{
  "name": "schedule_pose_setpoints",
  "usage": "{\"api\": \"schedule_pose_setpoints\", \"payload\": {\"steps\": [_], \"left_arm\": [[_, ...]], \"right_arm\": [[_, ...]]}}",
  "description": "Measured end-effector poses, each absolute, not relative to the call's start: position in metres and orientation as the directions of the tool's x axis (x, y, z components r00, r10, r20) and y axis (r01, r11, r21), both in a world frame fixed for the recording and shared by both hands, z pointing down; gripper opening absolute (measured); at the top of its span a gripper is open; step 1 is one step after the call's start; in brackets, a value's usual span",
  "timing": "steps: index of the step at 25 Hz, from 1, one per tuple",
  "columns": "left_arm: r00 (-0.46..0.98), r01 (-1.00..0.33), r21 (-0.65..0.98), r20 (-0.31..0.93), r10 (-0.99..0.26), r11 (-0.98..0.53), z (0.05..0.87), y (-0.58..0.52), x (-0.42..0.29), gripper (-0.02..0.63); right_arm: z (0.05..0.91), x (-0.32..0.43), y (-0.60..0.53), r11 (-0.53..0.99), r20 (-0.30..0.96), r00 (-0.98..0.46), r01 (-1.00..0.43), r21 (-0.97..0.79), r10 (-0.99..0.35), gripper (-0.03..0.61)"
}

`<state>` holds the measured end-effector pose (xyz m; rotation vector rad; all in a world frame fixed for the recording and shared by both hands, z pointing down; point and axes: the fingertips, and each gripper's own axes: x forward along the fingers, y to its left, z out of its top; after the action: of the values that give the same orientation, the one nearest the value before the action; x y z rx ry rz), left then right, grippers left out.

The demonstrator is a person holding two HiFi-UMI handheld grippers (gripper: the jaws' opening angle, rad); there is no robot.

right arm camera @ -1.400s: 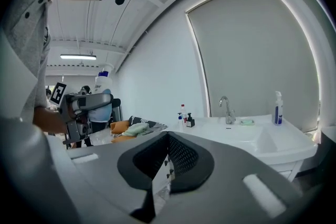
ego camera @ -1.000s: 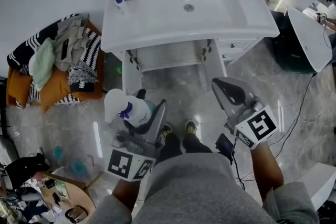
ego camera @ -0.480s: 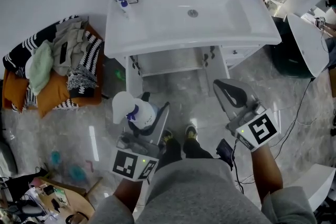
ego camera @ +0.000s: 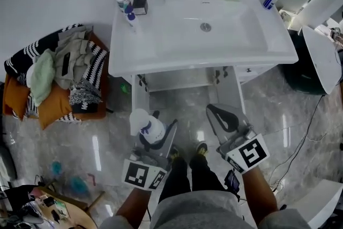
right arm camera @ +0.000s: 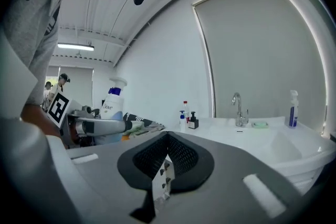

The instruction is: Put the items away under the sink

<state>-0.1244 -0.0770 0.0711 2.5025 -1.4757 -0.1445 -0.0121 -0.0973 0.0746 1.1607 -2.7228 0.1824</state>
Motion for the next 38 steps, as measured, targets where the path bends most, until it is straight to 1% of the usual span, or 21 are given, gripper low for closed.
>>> {"api": "schedule_pose_setpoints", "payload": {"steps": [6,10,18,23,28,33,38], "left_arm": [[0.471,-0.858,0.261,0.055,-0.88,-0.443,0.128,-0.104,-0.104,0.222],[0.462,-0.861,0.267,0.054,-0.885,-0.433,0.181,-0.115,-0.094,0.222],[0.43,-0.88,0.235,0.026,-0.902,-0.413,0.305,-0.136,-0.09,0.222],[0.395,-0.901,0.213,0.04,-0.918,-0.378,0.393,-0.146,-0.1,0.222],[0.369,-0.914,0.189,0.012,-0.93,-0.36,0.471,-0.169,-0.104,0.222],[0.362,-0.913,0.182,-0.053,-0.931,-0.365,0.548,-0.205,-0.101,0.222],[0.345,-0.924,0.144,-0.093,-0.934,-0.355,0.611,-0.258,-0.099,0.222]], "right_arm": [[0.139,0.0,-0.129,0.663,0.211,-0.669,-0.74,-0.11,-0.712,-0.003],[0.192,0.005,-0.142,0.653,0.202,-0.659,-0.75,-0.107,-0.724,-0.003],[0.319,0.009,-0.17,0.614,0.173,-0.625,-0.781,-0.119,-0.761,-0.003],[0.401,0.008,-0.176,0.591,0.171,-0.608,-0.794,-0.145,-0.775,-0.003],[0.474,0.002,-0.196,0.578,0.124,-0.593,-0.804,-0.137,-0.795,-0.003],[0.55,-0.003,-0.23,0.552,0.061,-0.563,-0.823,-0.132,-0.824,-0.003],[0.617,-0.008,-0.26,0.528,-0.002,-0.539,-0.826,-0.197,-0.842,-0.003]]}}
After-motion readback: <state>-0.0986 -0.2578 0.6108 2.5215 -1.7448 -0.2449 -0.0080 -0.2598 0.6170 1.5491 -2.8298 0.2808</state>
